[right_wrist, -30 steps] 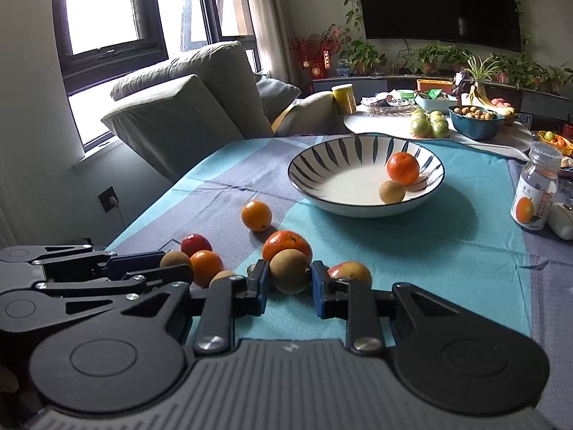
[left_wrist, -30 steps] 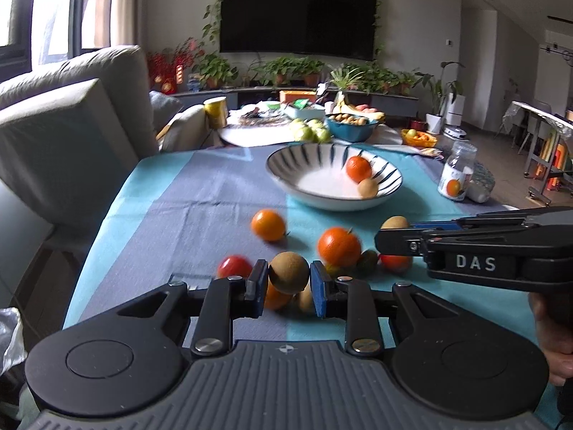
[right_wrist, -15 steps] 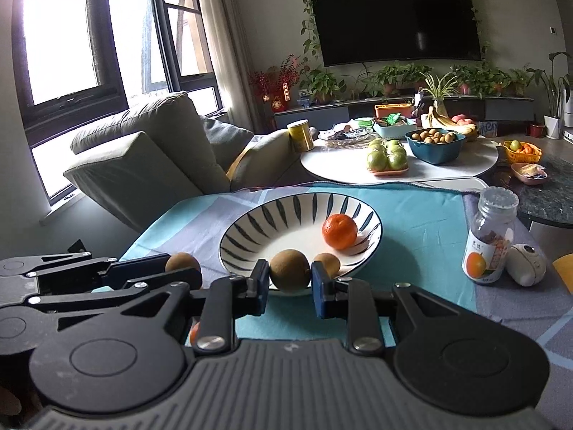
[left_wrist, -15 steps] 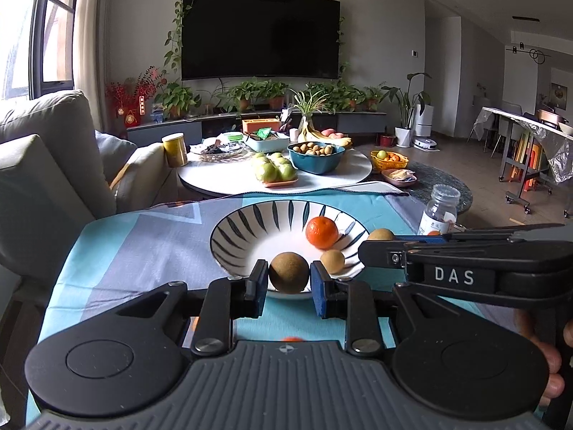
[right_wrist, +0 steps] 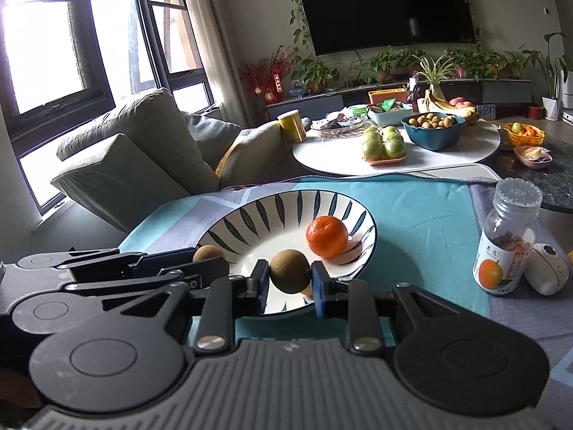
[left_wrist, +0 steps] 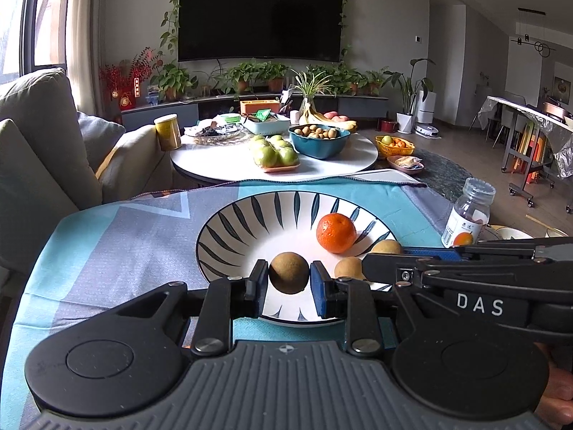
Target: Organize fruits
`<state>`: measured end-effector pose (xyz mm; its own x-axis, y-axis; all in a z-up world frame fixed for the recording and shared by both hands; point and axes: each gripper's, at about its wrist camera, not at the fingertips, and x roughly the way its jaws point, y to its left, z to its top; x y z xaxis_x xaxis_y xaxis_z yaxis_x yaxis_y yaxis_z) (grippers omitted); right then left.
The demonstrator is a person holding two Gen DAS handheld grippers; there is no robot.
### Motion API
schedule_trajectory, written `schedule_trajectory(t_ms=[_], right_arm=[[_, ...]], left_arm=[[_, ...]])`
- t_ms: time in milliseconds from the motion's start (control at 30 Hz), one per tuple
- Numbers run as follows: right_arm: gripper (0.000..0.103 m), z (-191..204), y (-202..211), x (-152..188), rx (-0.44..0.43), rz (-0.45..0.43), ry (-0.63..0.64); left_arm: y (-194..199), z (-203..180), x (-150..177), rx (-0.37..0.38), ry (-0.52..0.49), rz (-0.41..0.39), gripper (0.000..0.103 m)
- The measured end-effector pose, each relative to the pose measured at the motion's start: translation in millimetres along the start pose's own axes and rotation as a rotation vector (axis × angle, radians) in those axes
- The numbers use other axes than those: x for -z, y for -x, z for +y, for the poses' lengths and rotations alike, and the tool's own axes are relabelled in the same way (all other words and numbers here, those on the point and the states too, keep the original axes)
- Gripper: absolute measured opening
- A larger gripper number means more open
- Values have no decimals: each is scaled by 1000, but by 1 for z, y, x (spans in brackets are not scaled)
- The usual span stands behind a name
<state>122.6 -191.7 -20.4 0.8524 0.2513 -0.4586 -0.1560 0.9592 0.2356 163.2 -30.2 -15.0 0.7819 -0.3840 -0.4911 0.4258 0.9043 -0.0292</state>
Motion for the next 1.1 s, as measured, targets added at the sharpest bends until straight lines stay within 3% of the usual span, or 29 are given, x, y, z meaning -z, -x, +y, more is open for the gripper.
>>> schedule_trajectory(t_ms=[567,767,1100], right_arm=[[78,-2,-5,2,-3,16,-12],[78,-2,-6,3,3,11,-6],[78,0,-4,5,2,2,0]], left_arm=[[-9,1,3,-18,15,23,24],[-8,2,2,-49,16,18,32],[1,6,4,-71,26,10,37]])
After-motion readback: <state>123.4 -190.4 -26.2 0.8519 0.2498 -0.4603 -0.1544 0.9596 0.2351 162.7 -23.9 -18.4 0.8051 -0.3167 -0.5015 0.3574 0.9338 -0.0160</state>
